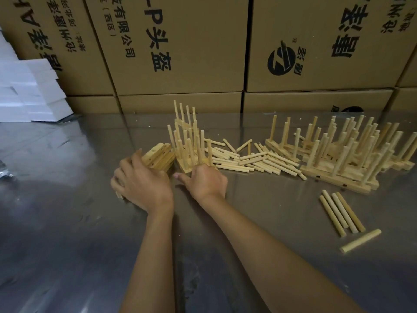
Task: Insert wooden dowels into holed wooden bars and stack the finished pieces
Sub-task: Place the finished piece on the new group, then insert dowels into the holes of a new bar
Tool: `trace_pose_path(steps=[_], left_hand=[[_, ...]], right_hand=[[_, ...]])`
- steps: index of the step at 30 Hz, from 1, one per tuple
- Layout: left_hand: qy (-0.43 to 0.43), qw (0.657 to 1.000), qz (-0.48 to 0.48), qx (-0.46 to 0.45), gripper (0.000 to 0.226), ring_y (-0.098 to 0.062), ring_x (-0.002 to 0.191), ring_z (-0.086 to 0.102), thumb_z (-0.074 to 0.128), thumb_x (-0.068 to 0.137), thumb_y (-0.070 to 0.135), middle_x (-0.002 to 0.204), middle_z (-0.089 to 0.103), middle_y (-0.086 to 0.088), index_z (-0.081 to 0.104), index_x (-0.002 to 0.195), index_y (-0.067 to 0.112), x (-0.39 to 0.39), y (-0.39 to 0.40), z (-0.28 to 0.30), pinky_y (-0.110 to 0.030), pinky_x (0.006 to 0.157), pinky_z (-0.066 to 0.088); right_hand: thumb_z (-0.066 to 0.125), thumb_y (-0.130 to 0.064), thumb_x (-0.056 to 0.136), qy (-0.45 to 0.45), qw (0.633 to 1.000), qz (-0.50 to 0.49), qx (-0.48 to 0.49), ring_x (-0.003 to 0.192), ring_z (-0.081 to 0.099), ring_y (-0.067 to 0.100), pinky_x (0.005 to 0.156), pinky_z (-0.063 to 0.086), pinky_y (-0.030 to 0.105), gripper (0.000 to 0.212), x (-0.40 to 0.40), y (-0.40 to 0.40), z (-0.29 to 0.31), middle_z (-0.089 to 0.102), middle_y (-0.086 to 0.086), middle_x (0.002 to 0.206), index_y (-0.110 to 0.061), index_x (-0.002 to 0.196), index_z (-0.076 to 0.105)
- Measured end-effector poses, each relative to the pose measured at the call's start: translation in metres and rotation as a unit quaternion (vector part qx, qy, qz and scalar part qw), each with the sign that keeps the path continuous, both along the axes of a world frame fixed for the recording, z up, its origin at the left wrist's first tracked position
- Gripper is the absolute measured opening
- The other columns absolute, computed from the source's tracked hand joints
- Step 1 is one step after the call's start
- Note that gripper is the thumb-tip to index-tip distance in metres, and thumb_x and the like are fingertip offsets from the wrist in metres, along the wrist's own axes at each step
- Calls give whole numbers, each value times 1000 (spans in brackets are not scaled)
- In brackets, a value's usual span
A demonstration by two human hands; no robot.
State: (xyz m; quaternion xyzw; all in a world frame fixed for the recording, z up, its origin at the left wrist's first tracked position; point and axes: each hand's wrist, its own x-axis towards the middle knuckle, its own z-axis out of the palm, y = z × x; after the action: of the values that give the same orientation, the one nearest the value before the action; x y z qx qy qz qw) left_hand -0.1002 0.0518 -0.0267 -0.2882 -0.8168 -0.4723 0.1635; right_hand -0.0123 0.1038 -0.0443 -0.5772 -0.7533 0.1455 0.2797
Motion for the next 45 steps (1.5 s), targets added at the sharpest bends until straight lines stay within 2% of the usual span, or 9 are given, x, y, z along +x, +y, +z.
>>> trace_pose_path(steps=[5, 12, 15, 19, 23, 29, 35, 41, 45], left_hand=[[-37, 991, 4, 127, 48, -27, 120, 47, 52, 92, 5, 130, 53, -10, 55, 136, 23, 8, -6, 18, -37, 101, 26], [-42, 940, -185, 284, 43, -9, 107, 52, 53, 97, 2, 127, 43, -4, 51, 139, 11, 48, -14, 37, -20, 86, 49], [-54, 928, -265, 257, 47, -14, 112, 54, 53, 96, 1, 128, 45, -7, 48, 141, 13, 77, -15, 35, -23, 89, 49], [-55, 909, -361, 199, 53, 13, 101, 45, 57, 95, 3, 127, 47, -5, 44, 145, 18, 111, -15, 22, -12, 86, 42], [-152, 873, -450, 107, 64, -8, 91, 52, 60, 96, 4, 113, 47, -6, 37, 152, 24, 133, -13, 10, -22, 84, 50], [-461, 733, -499, 36, 34, -26, 90, 68, 58, 93, -5, 100, 58, -10, 63, 111, 24, 135, -13, 11, -25, 59, 59], [-494, 698, -518, 5, 40, -21, 87, 67, 55, 92, -8, 112, 62, -16, 57, 129, 7, 133, -14, 9, -44, 74, 63], [-515, 672, -532, 9, 41, -26, 84, 70, 51, 90, -12, 98, 75, -12, 52, 127, 7, 123, -9, 8, -39, 66, 63], [-503, 667, -549, -11, 45, -31, 70, 73, 49, 90, -8, 87, 75, -8, 51, 129, 14, 111, -7, 8, -34, 54, 60]], right_hand=[[62, -59, 86, 123, 984, 70, -106, 67, 58, 16, 63, 38, 28, 52, 19, -5, 0, 60, -3, 62, -17, 56, 52], [62, -18, 92, 208, 955, 150, -151, 73, 58, 1, 68, 43, 10, 15, 81, -27, 6, 69, -6, 78, -12, 81, 71], [60, -17, 91, 168, 978, 88, -89, 74, 60, 4, 72, 47, 25, 14, 119, -35, 12, 68, -7, 78, -20, 82, 70], [55, -26, 90, 17, 998, -62, 4, 86, 64, 21, 73, 51, 33, 12, 185, -47, 24, 69, -5, 86, -27, 84, 65], [53, -28, 90, -128, 970, -206, 5, 94, 59, 31, 71, 44, 34, 16, 249, -57, 37, 64, 6, 94, -19, 89, 65], [57, -41, 89, -153, 965, -180, -113, 96, 59, 28, 78, 48, 34, 24, 268, -65, 36, 59, 3, 91, -18, 86, 62], [58, -40, 90, -132, 976, -150, -90, 99, 60, 29, 73, 43, 34, 22, 241, -56, 24, 60, 3, 93, -18, 92, 60], [63, -41, 92, -23, 991, -129, -14, 86, 62, 23, 66, 42, 30, 21, 215, -40, 20, 65, -2, 86, -24, 82, 68], [66, -32, 93, 266, 961, -76, 26, 61, 56, 9, 57, 43, 26, 15, 207, -37, 26, 63, -3, 67, -18, 87, 67]])
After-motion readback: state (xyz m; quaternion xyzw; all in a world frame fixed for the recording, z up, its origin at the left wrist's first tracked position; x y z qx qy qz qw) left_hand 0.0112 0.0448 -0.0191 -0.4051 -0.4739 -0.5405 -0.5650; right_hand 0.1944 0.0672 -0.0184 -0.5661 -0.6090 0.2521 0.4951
